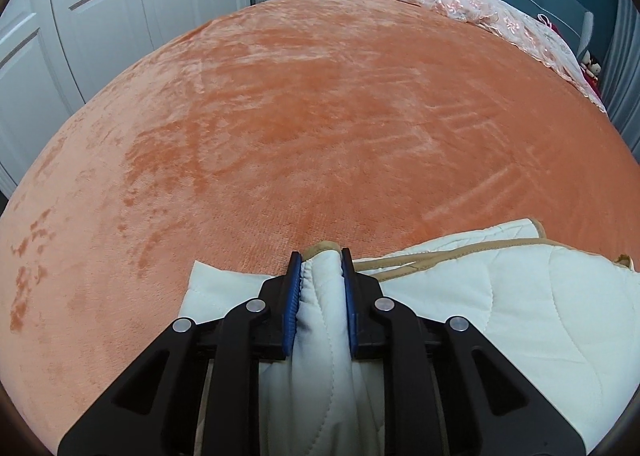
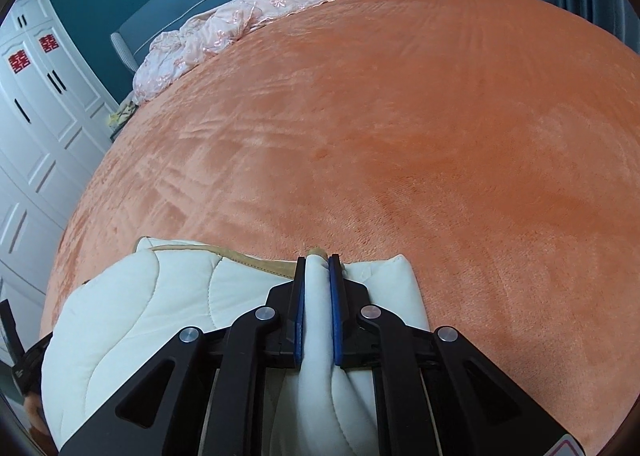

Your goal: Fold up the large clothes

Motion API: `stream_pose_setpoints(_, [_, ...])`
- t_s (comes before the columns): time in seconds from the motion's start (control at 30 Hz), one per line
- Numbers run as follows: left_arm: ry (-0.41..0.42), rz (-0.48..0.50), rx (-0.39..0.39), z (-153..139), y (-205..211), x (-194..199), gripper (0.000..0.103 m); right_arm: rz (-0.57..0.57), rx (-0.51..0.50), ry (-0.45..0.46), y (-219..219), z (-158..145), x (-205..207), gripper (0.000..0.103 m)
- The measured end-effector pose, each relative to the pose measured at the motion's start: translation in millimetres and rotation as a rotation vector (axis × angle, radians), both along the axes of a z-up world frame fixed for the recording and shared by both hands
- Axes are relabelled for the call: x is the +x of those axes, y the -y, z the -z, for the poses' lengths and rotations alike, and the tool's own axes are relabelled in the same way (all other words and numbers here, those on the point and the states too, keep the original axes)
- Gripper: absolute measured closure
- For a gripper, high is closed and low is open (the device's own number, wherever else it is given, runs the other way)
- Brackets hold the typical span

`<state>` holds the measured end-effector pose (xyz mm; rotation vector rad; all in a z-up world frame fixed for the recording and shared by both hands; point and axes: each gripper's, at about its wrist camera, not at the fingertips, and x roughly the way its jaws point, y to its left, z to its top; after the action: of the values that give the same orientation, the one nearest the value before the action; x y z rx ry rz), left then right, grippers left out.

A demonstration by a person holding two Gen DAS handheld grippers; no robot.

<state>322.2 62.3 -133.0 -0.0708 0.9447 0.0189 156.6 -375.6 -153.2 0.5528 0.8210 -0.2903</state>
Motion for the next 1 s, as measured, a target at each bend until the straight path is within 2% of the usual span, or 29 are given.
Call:
stream_pose_setpoints(0.17, [-0.011,0.0,0.013,-2,1,3,0.085,0.001,0.003,-0.006,0,-3,2,0.096])
stream_pose_setpoints(0.27, [-0.061,0.005,0.028,-13,-2,12,0.08,-0.013,0.019,-0.053,8,-12,9,0.095])
stream_pose_setpoints(0.3, [-0.058,-0.014,0.068,-23,-6,15,0.069,-0.005,-0.007,-0.068,11,-22,10,0.091])
stream_pose_setpoints(0.33, [-0.027,-0.028,0.093,-37,-11,16,0.065,0.018,-0.044,-0.07,12,-33,9,0.071])
stream_pose_setpoints(0.37, [0.016,-0.032,0.098,-55,-20,17,0.063,0.046,-0.081,-0.052,15,-47,5,0.062])
stream_pose_setpoints(0.47, [0.103,-0.122,0.214,-107,-46,23,0.057,0.126,-0.158,0.004,23,-89,-11,0.061])
stream_pose_setpoints(0.5, [0.126,-0.136,0.219,-124,-53,23,0.057,0.142,-0.172,0.02,22,-102,-14,0.06])
stream_pose_setpoints(0.57, [0.171,-0.143,0.152,-156,-60,19,0.057,0.112,-0.163,0.076,10,-123,-17,0.06])
stream_pose_setpoints(0.63, [0.187,-0.086,0.056,-171,-48,9,0.058,0.008,-0.128,0.111,-19,-132,-10,0.063])
stream_pose_setpoints(0.7, [0.162,0.042,-0.025,-168,-13,-3,0.064,-0.121,-0.085,0.104,-54,-130,4,0.081])
stream_pose_setpoints(0.73, [0.139,0.107,-0.06,-161,7,-11,0.073,-0.188,-0.065,0.08,-75,-124,12,0.099])
stream_pose_setpoints(0.77, [0.103,0.178,-0.099,-148,32,-19,0.078,-0.238,-0.054,0.059,-93,-116,20,0.103])
stream_pose_setpoints(0.8, [0.065,0.233,-0.123,-135,53,-25,0.09,-0.275,-0.053,0.045,-108,-110,26,0.103])
stream_pose_setpoints(0.83, [0.03,0.278,-0.129,-119,75,-32,0.096,-0.308,-0.066,0.028,-124,-103,32,0.103])
stream_pose_setpoints(0.9, [-0.011,0.316,-0.109,-92,107,-43,0.096,-0.35,-0.081,-0.01,-144,-88,40,0.103])
stream_pose_setpoints(1.0, [-0.08,0.31,-0.139,-54,129,-46,0.097,-0.365,-0.067,-0.065,-154,-62,49,0.103])
